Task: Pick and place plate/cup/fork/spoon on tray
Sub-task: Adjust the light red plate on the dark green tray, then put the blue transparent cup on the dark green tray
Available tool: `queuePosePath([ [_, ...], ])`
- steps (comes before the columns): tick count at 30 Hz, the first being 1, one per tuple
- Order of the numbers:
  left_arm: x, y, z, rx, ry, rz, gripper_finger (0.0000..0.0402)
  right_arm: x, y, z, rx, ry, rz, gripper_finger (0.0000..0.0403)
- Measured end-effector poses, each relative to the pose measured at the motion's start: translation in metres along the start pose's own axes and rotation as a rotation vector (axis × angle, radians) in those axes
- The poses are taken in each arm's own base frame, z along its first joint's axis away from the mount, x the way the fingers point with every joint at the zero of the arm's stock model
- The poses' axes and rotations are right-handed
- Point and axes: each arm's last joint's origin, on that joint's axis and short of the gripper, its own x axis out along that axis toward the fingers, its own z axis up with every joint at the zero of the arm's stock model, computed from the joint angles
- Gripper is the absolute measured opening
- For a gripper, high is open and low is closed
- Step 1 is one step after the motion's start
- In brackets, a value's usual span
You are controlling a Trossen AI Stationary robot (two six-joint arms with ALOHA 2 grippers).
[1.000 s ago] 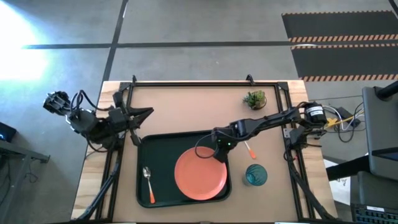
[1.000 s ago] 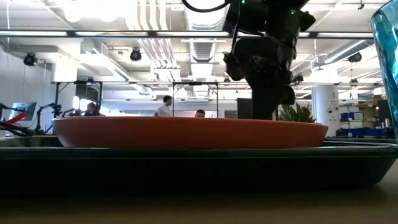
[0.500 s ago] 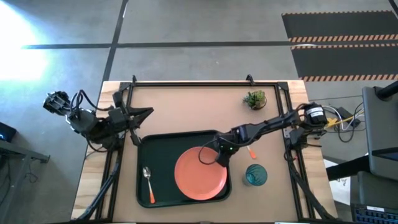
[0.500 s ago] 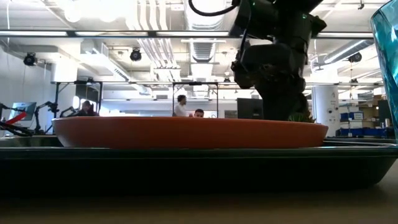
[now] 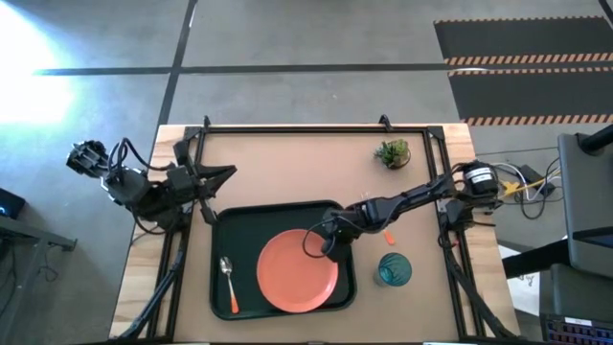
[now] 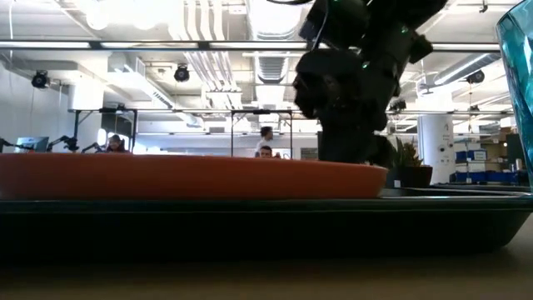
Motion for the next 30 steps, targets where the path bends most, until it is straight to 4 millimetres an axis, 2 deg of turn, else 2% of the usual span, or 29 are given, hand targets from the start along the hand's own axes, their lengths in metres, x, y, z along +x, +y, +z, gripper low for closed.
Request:
queuePosePath([
  [7, -0.001, 0.002, 0.000, 0.004, 0.003, 0.000, 0.0004, 0.030, 0.011, 0.006, -0.029, 0.011, 0.021, 0.0008],
  [10, -0.002, 0.003, 0.000, 0.002, 0.003, -0.001, 0.0004, 0.034, 0.018, 0.011, -0.070, 0.025, 0.018, 0.0008],
  [13, -0.002, 0.004, 0.000, 0.000, 0.001, 0.000, 0.0004, 0.027, 0.021, 0.014, -0.109, 0.066, -0.023, 0.0008],
  [17, -0.002, 0.004, 0.000, -0.001, 0.001, 0.000, 0.0004, 0.004, 0.022, 0.019, -0.140, 0.085, -0.128, 0.0008],
  [22, -0.003, 0.004, -0.001, 0.005, 0.004, -0.001, 0.0004, -0.035, 0.028, 0.023, -0.162, 0.086, -0.247, 0.0008],
  [30, -0.003, 0.004, 0.000, 0.004, 0.003, -0.001, 0.0004, -0.114, 0.047, 0.032, -0.217, -0.018, -0.202, 0.0009],
])
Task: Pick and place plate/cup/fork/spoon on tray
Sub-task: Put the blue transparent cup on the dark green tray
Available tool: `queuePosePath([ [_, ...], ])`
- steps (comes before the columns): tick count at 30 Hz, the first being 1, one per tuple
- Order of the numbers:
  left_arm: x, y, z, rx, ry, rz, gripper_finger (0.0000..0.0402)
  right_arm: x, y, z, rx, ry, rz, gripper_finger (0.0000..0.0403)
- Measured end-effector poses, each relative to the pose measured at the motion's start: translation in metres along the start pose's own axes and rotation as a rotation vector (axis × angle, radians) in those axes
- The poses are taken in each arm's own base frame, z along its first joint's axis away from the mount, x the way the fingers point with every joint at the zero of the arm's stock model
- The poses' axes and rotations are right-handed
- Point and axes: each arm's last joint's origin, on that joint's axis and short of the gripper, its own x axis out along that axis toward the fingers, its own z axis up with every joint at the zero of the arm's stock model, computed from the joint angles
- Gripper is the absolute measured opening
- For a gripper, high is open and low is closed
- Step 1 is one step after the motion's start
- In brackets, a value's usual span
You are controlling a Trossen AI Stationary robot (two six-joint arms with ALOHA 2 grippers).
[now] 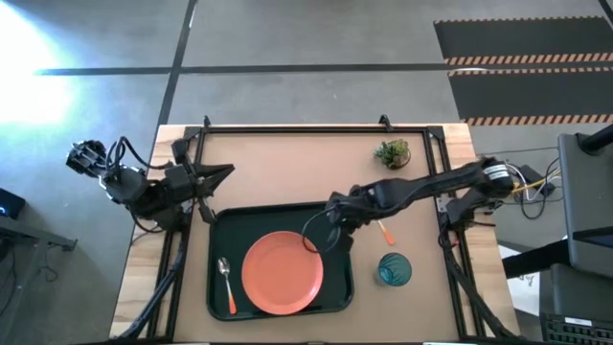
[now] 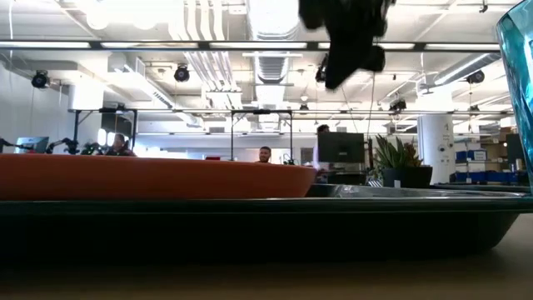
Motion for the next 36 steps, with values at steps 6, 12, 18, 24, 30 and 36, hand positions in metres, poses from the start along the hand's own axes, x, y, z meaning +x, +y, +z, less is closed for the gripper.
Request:
queuePosePath([
  [6, 0.000, 0.000, 0.000, 0.000, 0.000, 0.000, 0.0004, -0.053, -0.002, 0.004, 0.054, -0.064, 0.034, 0.0009],
  [12, 0.000, 0.001, 0.000, -0.002, -0.001, 0.000, 0.0004, -0.077, -0.004, 0.001, 0.088, -0.020, 0.015, 0.0035],
  [18, -0.001, 0.002, 0.001, -0.010, -0.005, 0.001, 0.0004, -0.097, -0.013, -0.010, 0.174, 0.129, -0.099, 0.0093],
  [24, -0.001, 0.002, 0.001, -0.011, -0.004, 0.001, 0.0004, -0.113, -0.009, -0.021, 0.273, 0.242, -0.094, 0.0133],
  [30, -0.001, 0.003, 0.001, -0.012, -0.005, 0.001, 0.0004, -0.112, 0.006, -0.039, 0.333, 0.360, -0.073, 0.0148],
  [36, -0.002, 0.003, 0.001, -0.015, -0.007, 0.002, 0.0004, -0.111, 0.024, -0.060, 0.386, 0.430, -0.082, 0.0149],
])
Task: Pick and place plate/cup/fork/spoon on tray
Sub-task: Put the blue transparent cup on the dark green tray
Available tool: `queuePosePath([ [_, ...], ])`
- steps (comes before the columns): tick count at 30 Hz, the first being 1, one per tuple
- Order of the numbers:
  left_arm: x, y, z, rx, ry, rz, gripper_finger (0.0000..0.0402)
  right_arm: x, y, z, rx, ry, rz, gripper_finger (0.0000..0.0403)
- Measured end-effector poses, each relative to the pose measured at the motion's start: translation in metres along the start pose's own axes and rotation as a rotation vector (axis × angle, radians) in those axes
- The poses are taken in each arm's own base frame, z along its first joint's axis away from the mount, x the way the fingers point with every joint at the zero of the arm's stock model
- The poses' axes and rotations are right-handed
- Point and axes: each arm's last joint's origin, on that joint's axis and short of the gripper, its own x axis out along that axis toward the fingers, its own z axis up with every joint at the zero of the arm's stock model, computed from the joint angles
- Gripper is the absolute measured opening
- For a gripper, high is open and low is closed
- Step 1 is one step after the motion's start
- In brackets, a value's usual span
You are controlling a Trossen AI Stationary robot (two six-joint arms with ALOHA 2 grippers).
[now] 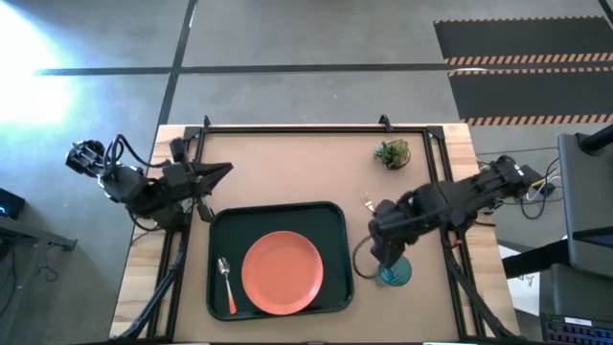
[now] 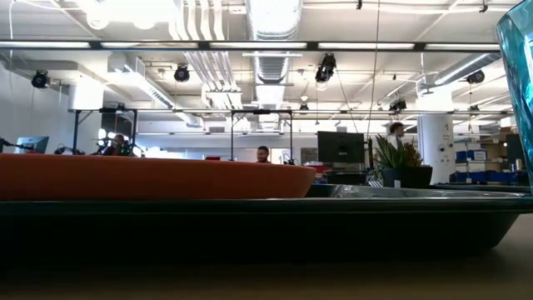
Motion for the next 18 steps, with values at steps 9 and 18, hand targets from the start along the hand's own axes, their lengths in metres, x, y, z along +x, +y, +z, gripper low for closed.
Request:
queuePosePath([
  [9, 0.000, 0.000, 0.000, 0.000, 0.000, 0.000, 0.0004, 0.009, 0.006, -0.029, 0.063, 0.019, -0.037, 0.0151],
  [18, 0.000, 0.000, 0.000, -0.002, 0.001, -0.001, 0.0004, 0.037, 0.001, -0.037, 0.093, 0.052, -0.148, 0.0151],
])
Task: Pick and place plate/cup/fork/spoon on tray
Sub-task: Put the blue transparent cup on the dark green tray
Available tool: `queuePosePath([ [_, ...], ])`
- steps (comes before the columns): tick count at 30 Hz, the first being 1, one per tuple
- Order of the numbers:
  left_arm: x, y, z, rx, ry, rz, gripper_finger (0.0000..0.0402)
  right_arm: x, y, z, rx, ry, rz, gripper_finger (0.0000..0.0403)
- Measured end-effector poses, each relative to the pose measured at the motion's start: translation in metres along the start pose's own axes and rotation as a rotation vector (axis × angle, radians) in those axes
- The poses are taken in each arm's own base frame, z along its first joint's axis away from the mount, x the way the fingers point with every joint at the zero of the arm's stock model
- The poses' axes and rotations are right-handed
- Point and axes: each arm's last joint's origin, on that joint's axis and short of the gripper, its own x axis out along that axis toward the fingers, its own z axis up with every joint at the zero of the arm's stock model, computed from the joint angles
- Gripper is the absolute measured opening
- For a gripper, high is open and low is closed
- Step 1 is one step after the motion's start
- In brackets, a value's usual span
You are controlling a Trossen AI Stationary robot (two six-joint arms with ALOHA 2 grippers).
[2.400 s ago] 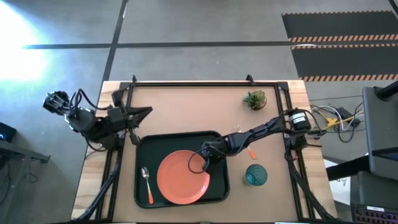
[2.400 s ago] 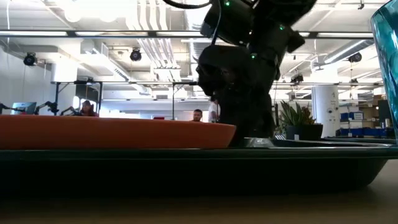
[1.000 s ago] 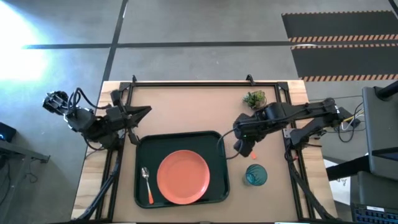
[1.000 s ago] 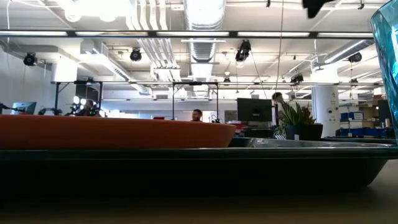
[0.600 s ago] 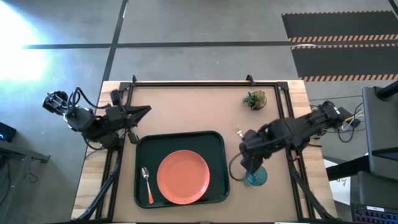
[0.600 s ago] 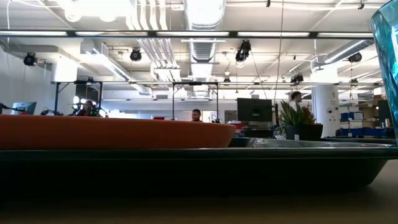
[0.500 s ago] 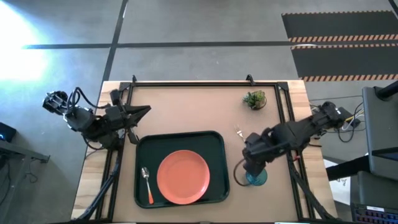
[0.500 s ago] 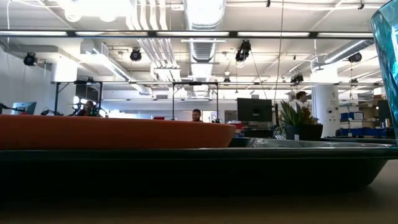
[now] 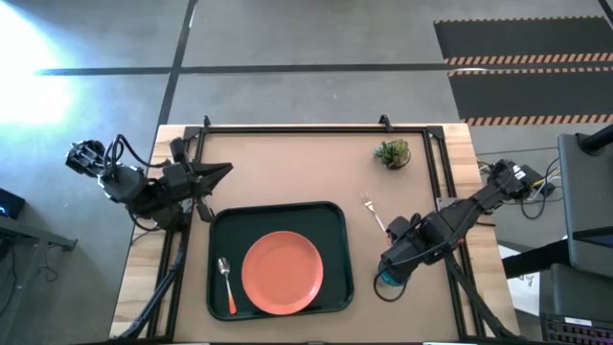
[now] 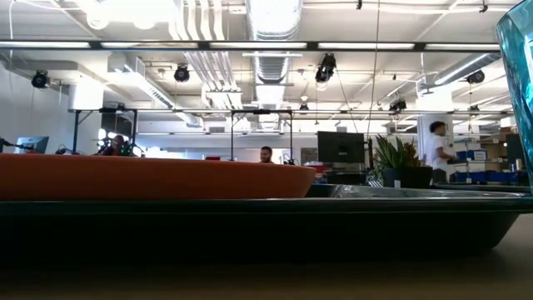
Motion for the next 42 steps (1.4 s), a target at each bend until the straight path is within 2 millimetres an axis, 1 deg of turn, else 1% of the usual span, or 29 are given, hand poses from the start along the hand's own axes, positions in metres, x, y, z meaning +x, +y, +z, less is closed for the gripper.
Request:
queuePosePath([
  [5, 0.000, 0.000, 0.000, -0.001, 0.000, 0.000, 0.0004, 0.011, 0.001, 0.001, -0.016, 0.003, -0.012, 0.0151],
  [14, 0.000, 0.000, 0.000, -0.001, 0.000, 0.000, 0.0004, 0.033, 0.006, 0.004, -0.049, -0.003, 0.025, 0.0151],
  [23, 0.001, -0.001, 0.000, 0.002, 0.002, 0.000, 0.0004, 0.060, 0.006, 0.008, -0.070, 0.000, 0.020, 0.0150],
  [25, 0.001, -0.001, 0.000, 0.002, 0.002, -0.001, 0.0004, 0.065, 0.008, 0.008, -0.077, -0.001, 0.038, 0.0143],
  [27, 0.001, -0.002, 0.000, 0.003, 0.003, -0.001, 0.0004, 0.069, 0.008, 0.009, -0.088, -0.003, 0.044, 0.0125],
  [29, 0.001, -0.002, -0.001, 0.003, 0.003, -0.001, 0.0004, 0.070, 0.009, 0.009, -0.098, -0.006, 0.049, 0.0093],
  [32, 0.001, -0.002, -0.001, 0.004, 0.003, -0.001, 0.0004, 0.069, 0.009, 0.009, -0.127, -0.025, 0.049, 0.0028],
  [34, 0.001, -0.002, -0.001, 0.004, 0.003, -0.001, 0.0004, 0.065, 0.011, 0.010, -0.139, -0.063, 0.061, 0.0016],
  [37, 0.001, -0.002, -0.001, 0.005, 0.003, -0.001, 0.0004, 0.057, 0.013, 0.012, -0.152, -0.130, 0.071, 0.0010],
  [42, 0.001, -0.002, -0.001, 0.004, 0.003, -0.001, 0.0004, 0.034, 0.019, 0.015, -0.155, -0.315, 0.107, 0.0009],
])
